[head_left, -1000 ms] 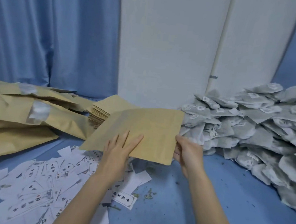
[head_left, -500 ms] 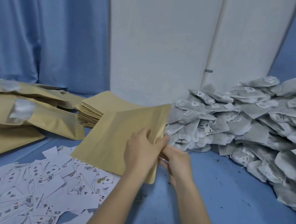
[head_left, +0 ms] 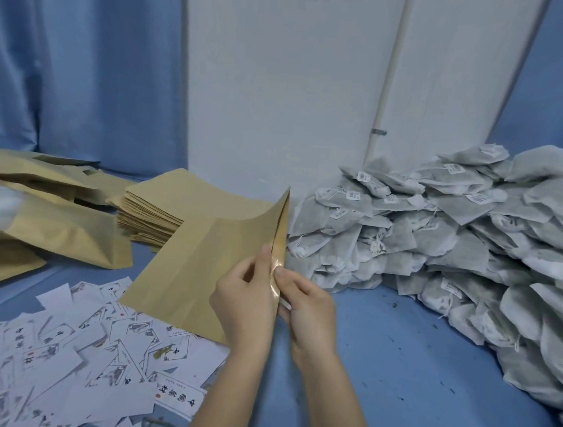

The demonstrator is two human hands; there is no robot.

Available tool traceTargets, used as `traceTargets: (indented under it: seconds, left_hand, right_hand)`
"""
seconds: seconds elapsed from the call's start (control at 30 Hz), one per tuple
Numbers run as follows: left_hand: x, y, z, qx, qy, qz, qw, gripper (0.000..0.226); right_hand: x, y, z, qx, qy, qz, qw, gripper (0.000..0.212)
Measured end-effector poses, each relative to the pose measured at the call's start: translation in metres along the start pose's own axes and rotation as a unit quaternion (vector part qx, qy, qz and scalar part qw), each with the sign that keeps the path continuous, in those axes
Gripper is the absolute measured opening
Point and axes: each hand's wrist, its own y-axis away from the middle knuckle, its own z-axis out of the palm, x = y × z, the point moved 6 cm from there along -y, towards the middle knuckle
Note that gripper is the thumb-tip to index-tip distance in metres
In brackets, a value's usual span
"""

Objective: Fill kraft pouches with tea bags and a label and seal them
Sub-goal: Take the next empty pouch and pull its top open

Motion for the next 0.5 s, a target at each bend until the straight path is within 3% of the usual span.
traceTargets:
  seconds: [0.1,0.17,0.27,0.33,0.5]
  left_hand:
    - [0.009,0.006,0.002,0.005,-0.062,0.067,0.996,0.03]
    - [0.012,0.009,0.003,0.01,-0.087,0.093,0.992,0.028]
    - [0.016,0.011,0.005,0.006,-0.117,0.132,0.984,0.029]
    - [0.017,0.012,0.006,0.009,-0.127,0.143,0.981,0.028]
    - [0.011,0.01,0.006,0.032,-0.109,0.123,0.986,0.029]
  right_hand:
    - [-0.012,0.005,-0.002,0.056,0.145,-0.085,0.984,0.014]
    - [-0.02,0.008,0.001,0.052,0.198,-0.105,0.973,0.017]
    - [-0.029,0.009,0.0,0.044,0.315,-0.138,0.938,0.041]
    - [-0.033,0.01,-0.004,0.071,0.345,-0.162,0.922,0.047]
    - [-0.03,0.011,-0.005,0.093,0.351,-0.175,0.915,0.039]
